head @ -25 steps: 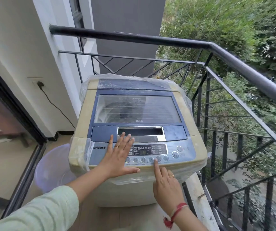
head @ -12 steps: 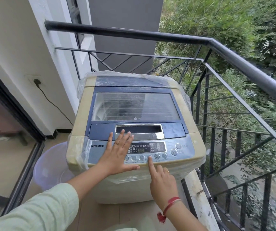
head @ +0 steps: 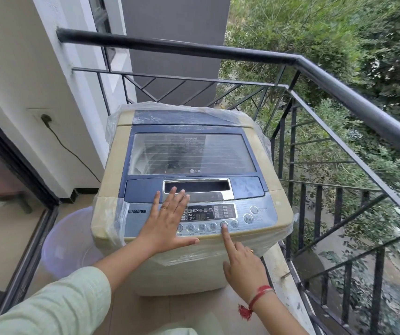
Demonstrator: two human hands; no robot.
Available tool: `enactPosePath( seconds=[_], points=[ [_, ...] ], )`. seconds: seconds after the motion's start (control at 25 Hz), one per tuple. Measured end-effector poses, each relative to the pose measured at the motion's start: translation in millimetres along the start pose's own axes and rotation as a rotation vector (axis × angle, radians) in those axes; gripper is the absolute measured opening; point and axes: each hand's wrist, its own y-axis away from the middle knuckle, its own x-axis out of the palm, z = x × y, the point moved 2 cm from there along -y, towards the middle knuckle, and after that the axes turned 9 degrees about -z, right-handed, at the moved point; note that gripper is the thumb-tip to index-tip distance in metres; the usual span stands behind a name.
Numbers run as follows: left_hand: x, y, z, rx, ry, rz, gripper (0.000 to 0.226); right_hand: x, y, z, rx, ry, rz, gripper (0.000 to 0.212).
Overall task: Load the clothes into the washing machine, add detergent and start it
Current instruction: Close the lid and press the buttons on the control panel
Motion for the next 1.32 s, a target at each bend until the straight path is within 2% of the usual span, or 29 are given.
enactPosePath(
  seconds=[0.28,0.52,0.6,0.8,1.04,1.32],
  points=[
    [-1.4,0.5,0.1,-0.006,-0.001,-0.005,0.113,-4.0,-6.7,2.1,0.090,0.041,0.060,0.081],
    [-2.1,1.3,0.3,-0.008,-0.010,0.002,0.113,-3.8,2.0,-7.4,0.044,-0.066,0.112,0.095],
    [-1.5,0.8,0.0,-0.009,-0.003,0.002,0.113,-1.6,7.6,-15.1,0.091,-0.118,0.099,0.095],
    [0.1,0.6,0.1,-0.010,0.007,-0.007,0.114,-12.4,11.7,-29.5,0.228,-0.168,0.049,0.090],
    [-0.6,0.9,-0.3,-0.011,0.019,-0.019,0.114,-22.7,-6.7,-40.3,0.210,-0.093,0.047,0.087],
    [-0.8,1.6,0.0,-0.018,0.036,-0.024,0.114,-32.9,-26.0,-38.5,0.237,-0.055,0.110,0.069]
  ],
)
